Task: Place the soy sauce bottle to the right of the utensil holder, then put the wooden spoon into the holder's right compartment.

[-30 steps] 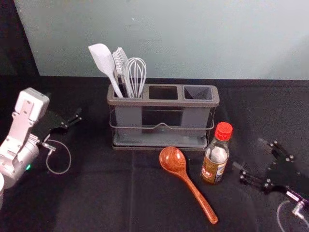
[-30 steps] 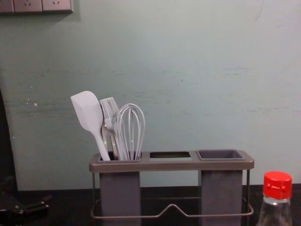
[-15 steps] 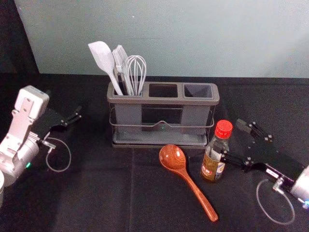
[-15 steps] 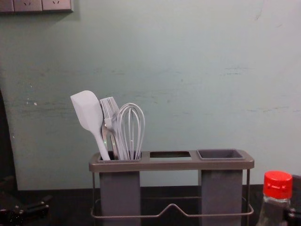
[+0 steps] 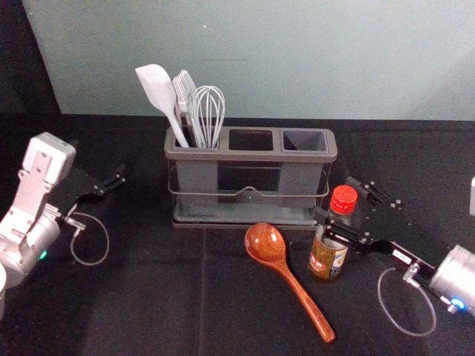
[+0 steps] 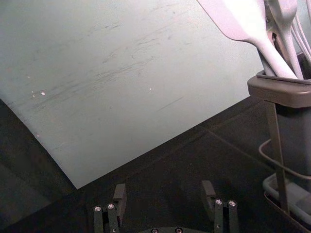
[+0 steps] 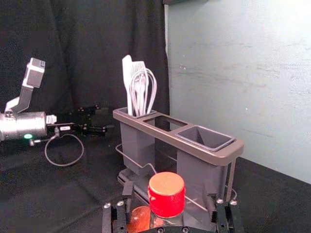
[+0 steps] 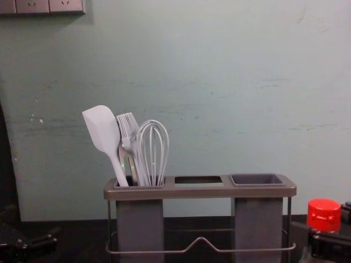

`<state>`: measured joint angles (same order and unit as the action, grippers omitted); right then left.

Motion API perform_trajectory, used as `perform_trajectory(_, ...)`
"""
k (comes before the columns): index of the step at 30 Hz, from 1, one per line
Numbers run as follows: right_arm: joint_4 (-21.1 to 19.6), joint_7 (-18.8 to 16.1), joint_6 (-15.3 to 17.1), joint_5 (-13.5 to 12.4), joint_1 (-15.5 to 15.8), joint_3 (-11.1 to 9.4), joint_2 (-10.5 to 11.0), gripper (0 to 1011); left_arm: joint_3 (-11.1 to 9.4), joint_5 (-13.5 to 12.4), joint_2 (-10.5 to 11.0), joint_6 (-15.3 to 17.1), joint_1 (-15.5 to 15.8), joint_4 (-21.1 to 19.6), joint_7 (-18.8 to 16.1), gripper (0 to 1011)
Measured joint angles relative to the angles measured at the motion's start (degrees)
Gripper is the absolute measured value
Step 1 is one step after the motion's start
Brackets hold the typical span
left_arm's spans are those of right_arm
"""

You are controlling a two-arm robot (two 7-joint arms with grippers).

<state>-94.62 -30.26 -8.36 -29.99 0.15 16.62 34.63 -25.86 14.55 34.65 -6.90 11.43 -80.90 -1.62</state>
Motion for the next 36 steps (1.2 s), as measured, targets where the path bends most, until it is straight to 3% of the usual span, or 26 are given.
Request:
perform_trajectory(1, 0.0, 0.0, 0.0, 0.0, 0.0, 0.0, 0.0, 906, 0.0, 0.0, 0.0, 0.0, 0.0, 0.0, 0.0, 1005)
perform_trajectory(2, 0.1, 0.0, 0.1, 0.4, 0.1, 0.0, -0.5, 818, 0.0, 0.0, 0.0, 0.0, 0.0, 0.0, 0.0, 1005)
perform_trajectory(17, -1.0, -0.2, 0.4, 1.4, 0.9, -0.8, -1.3, 382, 0.0, 0.0, 0.0, 0.0, 0.0, 0.0, 0.0, 1005)
perform_trajectory(36, -7.8, 0.9, 0.7, 1.6, 5.4, -4.3, 1.1, 382, 0.0, 0.0, 0.0, 0.0, 0.0, 0.0, 0.0, 1005)
